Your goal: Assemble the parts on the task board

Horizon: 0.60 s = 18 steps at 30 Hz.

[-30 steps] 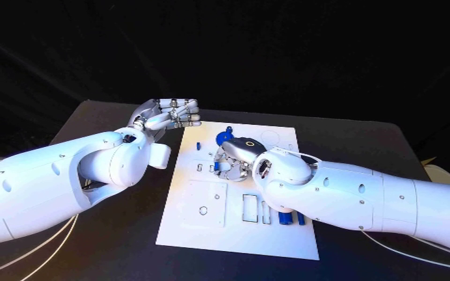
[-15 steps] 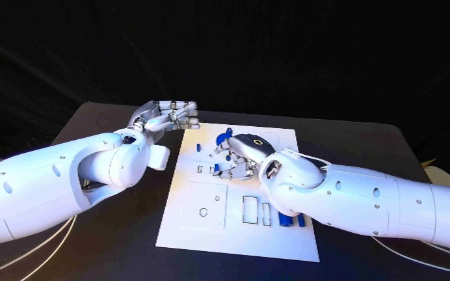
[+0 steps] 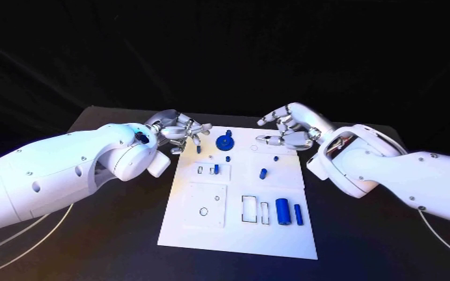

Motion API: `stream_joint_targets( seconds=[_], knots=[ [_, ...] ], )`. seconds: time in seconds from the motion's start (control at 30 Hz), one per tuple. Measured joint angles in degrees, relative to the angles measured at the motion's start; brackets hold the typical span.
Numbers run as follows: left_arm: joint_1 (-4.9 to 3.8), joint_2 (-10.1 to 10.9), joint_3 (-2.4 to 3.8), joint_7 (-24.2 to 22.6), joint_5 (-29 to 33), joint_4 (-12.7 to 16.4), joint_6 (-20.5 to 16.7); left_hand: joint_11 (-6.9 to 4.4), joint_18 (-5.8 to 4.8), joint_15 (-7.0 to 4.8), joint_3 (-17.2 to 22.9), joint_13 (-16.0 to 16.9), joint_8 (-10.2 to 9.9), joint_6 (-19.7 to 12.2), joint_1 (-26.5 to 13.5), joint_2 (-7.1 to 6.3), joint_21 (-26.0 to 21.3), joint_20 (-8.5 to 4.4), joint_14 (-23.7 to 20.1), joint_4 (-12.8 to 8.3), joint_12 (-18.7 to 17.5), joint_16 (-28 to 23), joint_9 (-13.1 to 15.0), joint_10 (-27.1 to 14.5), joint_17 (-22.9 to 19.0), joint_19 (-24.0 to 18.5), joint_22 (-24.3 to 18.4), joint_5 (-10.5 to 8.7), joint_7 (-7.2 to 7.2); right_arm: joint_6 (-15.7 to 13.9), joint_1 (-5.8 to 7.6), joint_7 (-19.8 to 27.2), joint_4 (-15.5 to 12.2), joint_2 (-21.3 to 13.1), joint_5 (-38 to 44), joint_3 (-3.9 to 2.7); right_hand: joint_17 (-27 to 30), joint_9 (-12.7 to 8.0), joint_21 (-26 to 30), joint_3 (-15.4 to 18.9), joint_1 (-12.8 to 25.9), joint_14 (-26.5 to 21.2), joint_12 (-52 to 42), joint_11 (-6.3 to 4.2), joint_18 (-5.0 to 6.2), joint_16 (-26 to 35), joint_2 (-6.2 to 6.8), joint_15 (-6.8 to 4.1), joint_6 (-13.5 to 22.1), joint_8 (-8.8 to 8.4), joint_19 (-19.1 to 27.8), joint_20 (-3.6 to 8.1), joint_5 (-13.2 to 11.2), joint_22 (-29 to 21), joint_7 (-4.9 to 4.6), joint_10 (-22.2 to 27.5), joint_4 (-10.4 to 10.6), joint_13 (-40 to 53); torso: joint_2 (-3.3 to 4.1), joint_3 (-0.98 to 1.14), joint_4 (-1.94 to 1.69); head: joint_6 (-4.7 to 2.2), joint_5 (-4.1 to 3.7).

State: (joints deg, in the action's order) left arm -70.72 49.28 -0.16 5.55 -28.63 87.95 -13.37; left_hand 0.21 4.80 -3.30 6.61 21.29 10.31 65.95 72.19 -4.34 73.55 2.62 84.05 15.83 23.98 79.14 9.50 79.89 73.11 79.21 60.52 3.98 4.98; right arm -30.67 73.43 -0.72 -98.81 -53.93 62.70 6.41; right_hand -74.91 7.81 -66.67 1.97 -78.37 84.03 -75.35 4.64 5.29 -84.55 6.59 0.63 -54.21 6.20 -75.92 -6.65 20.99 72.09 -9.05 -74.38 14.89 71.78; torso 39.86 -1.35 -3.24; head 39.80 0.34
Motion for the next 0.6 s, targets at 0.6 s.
stream_joint_targets(
  seconds=[0.6],
  knots=[
    [-3.42, -11.7, -0.09, 26.4, -29.5, -7.1, 17.2, -0.61, -3.48, -0.49, -2.4, 42.0, 7.2, -2.7, -4.7, -0.82, 15.5, -0.38, -0.1, 1.0, 39.9, 10.7, 14.2, -1.8, 1.8, 4.6, 14.4, -0.33, -1.44, 0.1, 1.21, 1.5, 0.8, -4.4, -10.0, 0.07, 0.0, 0.0, 0.3, 0.0, 0.0, 0.0, -0.2, -0.6, -0.01, 0.3, 0.0, -0.45, -0.4, 0.6, -0.2, 0.21, 1.9, 0.0, 0.37, -0.6, 0.0, 0.4, -1.18, 0.73, 0.46, 0.88, 1.26]
  ],
)
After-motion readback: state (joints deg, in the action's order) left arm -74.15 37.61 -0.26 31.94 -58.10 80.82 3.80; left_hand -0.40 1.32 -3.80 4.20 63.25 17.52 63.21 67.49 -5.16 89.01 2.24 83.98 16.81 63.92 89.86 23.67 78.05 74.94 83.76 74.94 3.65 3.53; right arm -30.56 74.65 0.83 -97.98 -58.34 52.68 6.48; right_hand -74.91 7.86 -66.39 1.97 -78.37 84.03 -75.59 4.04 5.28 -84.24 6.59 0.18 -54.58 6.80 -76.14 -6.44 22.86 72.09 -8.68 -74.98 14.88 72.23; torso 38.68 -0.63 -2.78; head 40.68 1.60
